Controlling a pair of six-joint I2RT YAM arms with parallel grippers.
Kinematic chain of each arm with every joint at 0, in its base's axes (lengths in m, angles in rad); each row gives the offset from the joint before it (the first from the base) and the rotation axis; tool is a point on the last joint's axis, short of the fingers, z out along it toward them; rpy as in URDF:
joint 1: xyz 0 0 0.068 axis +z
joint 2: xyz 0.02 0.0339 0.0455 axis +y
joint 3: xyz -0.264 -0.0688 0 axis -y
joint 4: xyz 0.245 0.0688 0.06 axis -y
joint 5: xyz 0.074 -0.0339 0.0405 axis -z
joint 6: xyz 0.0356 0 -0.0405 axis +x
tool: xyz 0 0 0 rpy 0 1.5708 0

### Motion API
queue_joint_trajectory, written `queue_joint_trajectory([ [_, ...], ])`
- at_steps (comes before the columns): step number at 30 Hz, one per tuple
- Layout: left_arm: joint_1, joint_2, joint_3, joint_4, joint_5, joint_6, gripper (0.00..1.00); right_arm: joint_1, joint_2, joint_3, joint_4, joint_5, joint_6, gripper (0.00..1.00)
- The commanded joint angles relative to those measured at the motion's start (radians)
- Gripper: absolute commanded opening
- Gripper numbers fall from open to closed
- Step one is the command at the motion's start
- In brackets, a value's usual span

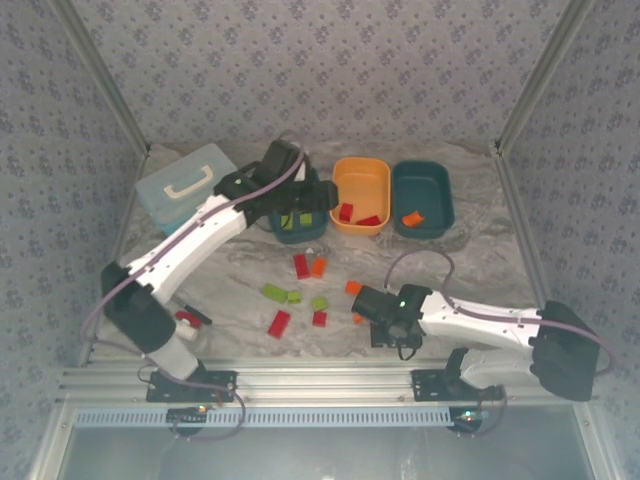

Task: Sort the legos into containers by color

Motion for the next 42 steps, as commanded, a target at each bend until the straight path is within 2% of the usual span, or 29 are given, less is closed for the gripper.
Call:
queue_joint_trajectory([
  [1,-0.001,-0.095,-0.12,0.042,-0.008,-0.04,0.84,-0.028,0.026,-0.019,0.047,-0.036,-0.048,0.61],
  [5,0.0,-0.197,-0.214,0.041,-0.008,-0.065,0.84,-0.09,0.087,-0.004,0.018,-0.022,-0.08,0.61],
  [10,-0.001,-0.266,-0.25,0.05,0.005,-0.094,0.84,-0.13,0.132,0.009,-0.007,0.012,-0.095,0.62],
  [19,-0.003,-0.269,-0.233,0.051,0.015,-0.101,0.84,-0.235,0.148,0.0,0.064,0.011,-0.168,0.63],
  [24,-0.006,-0.269,-0.236,0.053,0.015,-0.105,0.84,-0.321,0.166,-0.003,0.132,-0.03,-0.212,0.62],
  [30,-0.011,-0.284,-0.26,0.05,0.01,-0.111,0.84,-0.302,0.155,-0.013,0.127,-0.046,-0.196,0.54],
  [36,-0.016,-0.342,-0.369,0.088,0.033,-0.141,0.85,-0.287,0.089,-0.045,0.117,-0.027,-0.149,0.27],
  [39,-0.016,-0.398,-0.442,0.1,0.055,-0.163,0.86,-0.246,0.032,-0.008,0.042,0.038,-0.121,0.24],
  [42,-0.016,-0.463,-0.528,0.136,0.134,-0.18,0.87,-0.191,-0.03,0.054,-0.047,0.083,-0.087,0.24],
])
